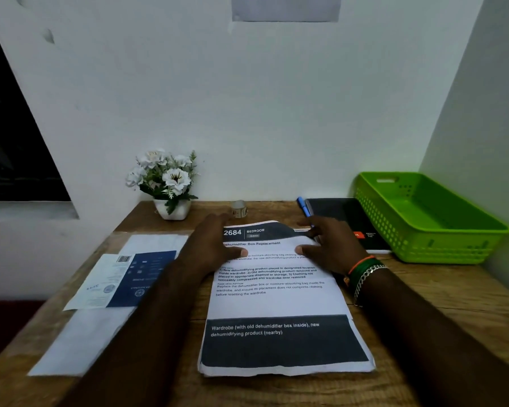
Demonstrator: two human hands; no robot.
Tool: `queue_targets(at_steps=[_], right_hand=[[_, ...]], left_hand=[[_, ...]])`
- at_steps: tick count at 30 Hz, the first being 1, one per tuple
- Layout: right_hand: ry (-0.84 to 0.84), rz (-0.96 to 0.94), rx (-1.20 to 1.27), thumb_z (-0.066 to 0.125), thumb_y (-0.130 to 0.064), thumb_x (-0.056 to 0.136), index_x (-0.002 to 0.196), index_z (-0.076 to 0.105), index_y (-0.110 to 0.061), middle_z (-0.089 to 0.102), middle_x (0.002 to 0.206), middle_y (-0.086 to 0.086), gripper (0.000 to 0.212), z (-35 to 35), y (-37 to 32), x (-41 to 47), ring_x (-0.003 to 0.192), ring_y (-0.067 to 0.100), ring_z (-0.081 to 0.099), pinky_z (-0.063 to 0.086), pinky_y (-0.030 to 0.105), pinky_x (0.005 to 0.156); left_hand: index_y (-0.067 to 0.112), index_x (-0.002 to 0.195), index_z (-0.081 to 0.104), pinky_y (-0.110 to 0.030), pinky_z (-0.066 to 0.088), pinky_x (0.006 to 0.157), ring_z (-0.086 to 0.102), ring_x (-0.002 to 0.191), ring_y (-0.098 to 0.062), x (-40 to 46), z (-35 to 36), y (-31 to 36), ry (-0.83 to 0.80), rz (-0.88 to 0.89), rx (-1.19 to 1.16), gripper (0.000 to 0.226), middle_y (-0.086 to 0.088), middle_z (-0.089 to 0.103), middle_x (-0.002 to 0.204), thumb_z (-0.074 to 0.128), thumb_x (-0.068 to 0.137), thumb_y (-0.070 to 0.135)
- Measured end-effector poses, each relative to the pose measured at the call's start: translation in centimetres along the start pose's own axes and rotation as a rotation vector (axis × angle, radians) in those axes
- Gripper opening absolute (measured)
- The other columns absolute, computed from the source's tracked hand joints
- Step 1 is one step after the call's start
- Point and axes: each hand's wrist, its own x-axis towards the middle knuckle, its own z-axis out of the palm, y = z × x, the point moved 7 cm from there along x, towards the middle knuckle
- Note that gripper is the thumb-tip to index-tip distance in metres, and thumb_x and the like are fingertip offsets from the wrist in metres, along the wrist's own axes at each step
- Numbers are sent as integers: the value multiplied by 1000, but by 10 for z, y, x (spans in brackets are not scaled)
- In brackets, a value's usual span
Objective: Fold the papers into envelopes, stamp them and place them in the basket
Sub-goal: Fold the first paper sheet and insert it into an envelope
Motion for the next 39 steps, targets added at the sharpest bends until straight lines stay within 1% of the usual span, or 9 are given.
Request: queue_targets(at_steps=[2, 5, 9, 13, 16, 20, 25, 28, 39], right_hand=[[26, 4, 74, 91, -23, 66, 121, 68, -30, 71, 98, -4, 61, -2, -2, -1, 93, 8, 65, 43, 9, 79], [52, -51, 154, 90, -11, 65, 116, 65, -37, 66, 101, -3, 63, -6, -8, -3, 94, 10, 63, 48, 14, 83], [27, -101, 196, 81, 4, 69, 96, 55, -43, 55, 107, 1, 60, -14, -19, -6, 90, -4, 55, 39, 1, 79], [-38, -181, 198, 77, -8, 64, 88, 60, -44, 56, 107, 1, 47, -30, -30, -9, 96, 9, 59, 46, 21, 85], [-11, -230, 233, 69, -27, 67, 84, 71, -29, 68, 101, -1, 17, -43, -37, -13, 97, 16, 65, 52, 33, 85], [59, -241, 219, 69, -26, 84, 67, 69, -19, 67, 64, -9, 18, -43, -39, -15, 63, 3, 63, 52, 32, 66], [-169, -108, -144, 78, -38, 79, 72, 73, -25, 71, 70, -15, 15, -12, -23, -15, 62, -3, 64, 46, 17, 62], [-217, -68, -157, 80, -33, 75, 74, 74, -28, 70, 69, -18, 8, -6, -23, -18, 62, -6, 63, 46, 15, 62], [-216, -320, -180, 64, -19, 92, 108, 77, -19, 72, 110, -2, 21, 28, -62, -24, 104, 15, 65, 48, 25, 92]], left_hand=[[34, 142, 50, -44, 53, 100, 61, 116, -11, 3, 0, -3, 12, 21, -6, 105, 9, 62, 128, 84, 46, 65], [35, 139, 52, -44, 55, 97, 63, 113, -13, 1, -8, 4, 48, 67, -16, 105, 9, 63, 125, 85, 44, 65], [34, 120, 67, -36, 55, 87, 64, 100, -6, -11, -37, 28, 139, 59, -140, 62, 15, 67, 110, 78, 70, 68], [25, 86, 79, -36, 57, 83, 72, 78, -4, -25, -66, 43, 255, 80, -390, 64, 8, 76, 80, 41, 93, 76], [29, 78, 75, -41, 59, 77, 70, 71, -7, -29, -60, 50, 217, 123, -299, 45, 8, 73, 73, 53, 96, 64], [31, 67, 65, -31, 49, 65, 60, 67, -2, -26, -30, 64, 45, 163, -30, 30, 11, 65, 68, 70, 90, 49], [29, 90, 73, -30, 51, 80, 61, 88, -5, -25, -4, 57, -65, 149, 126, 15, 15, 67, 92, 77, 85, 43], [35, 107, 69, -28, 45, 87, 53, 98, -4, -27, 9, 52, -123, 151, 138, 31, 17, 57, 103, 81, 81, 46], [34, 106, 77, -27, 49, 89, 60, 103, -7, -25, 14, 52, -122, 105, 73, 27, 10, 66, 108, 85, 80, 38]])
